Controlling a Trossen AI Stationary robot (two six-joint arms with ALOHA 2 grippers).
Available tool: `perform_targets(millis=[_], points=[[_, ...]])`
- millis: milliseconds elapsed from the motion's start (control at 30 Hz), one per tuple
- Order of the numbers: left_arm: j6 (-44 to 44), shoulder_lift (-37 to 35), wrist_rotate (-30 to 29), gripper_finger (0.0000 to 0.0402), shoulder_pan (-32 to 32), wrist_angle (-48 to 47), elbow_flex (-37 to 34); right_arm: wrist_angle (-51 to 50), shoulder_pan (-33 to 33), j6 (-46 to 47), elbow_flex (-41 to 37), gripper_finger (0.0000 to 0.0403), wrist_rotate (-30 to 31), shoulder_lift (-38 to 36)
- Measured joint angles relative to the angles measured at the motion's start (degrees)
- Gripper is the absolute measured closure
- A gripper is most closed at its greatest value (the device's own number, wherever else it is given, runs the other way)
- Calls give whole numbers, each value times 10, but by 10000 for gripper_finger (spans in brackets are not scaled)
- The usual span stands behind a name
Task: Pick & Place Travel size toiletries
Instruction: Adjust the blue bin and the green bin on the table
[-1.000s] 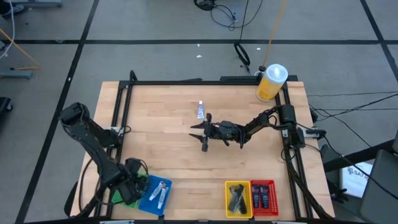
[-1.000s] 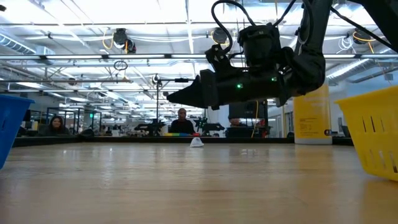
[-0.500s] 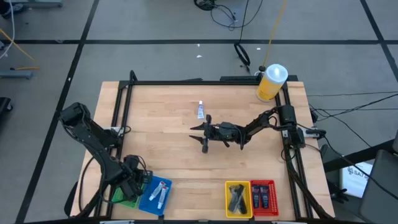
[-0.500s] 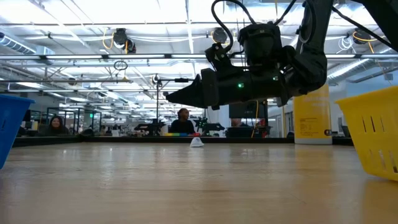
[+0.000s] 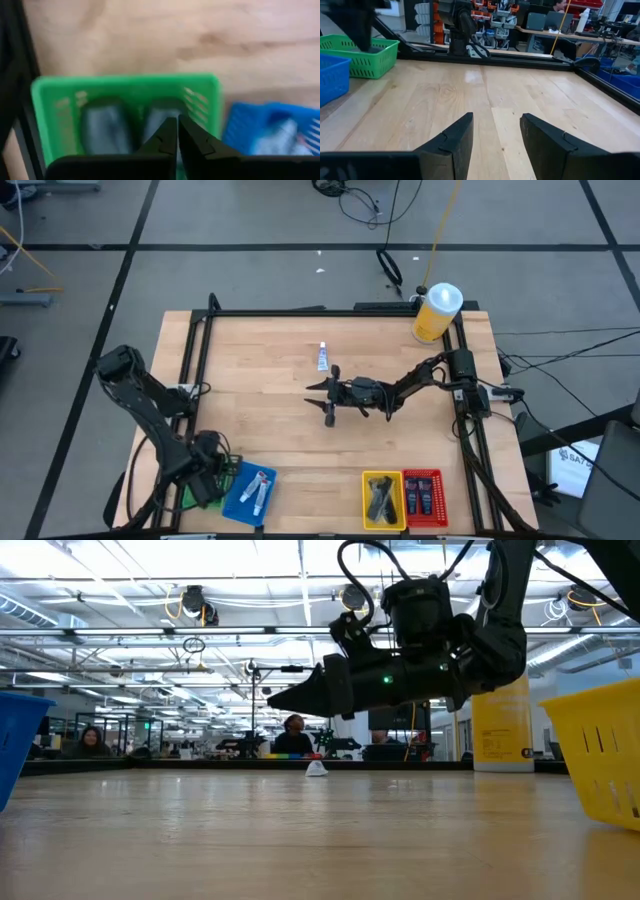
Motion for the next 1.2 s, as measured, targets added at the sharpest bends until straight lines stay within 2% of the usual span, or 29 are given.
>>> perform_targets(millis=[67, 167, 233, 300, 367, 467, 533, 633, 867, 1200], points=[[20, 0, -31, 381, 0, -3, 21, -1, 0, 0, 0, 248, 0, 0], [88, 0, -150, 380, 8, 14, 43, 1, 0, 0, 0, 248, 0, 0], [154, 0, -227, 387, 22, 59, 46, 1, 0, 0, 0, 248, 0, 0], [232, 0, -257, 397, 42, 118, 36, 1, 0, 0, 0, 248, 0, 0], [300, 0, -232, 397, 67, 179, 20, 3, 0, 0, 0, 248, 0, 0], [373, 15, -149, 393, 106, 260, 2, 3, 0, 0, 0, 248, 0, 0], [399, 21, -98, 394, 120, 280, 1, 2, 0, 0, 0, 248, 0, 0], [409, 22, -54, 400, 125, 309, 1, -2, 0, 2, 0, 248, 0, 0], [363, 24, -23, 393, 108, 298, 1, -8, 0, 2, 0, 248, 0, 0], [334, 72, 9, 391, 101, 252, 1, -8, 0, 2, 0, 248, 0, 0]])
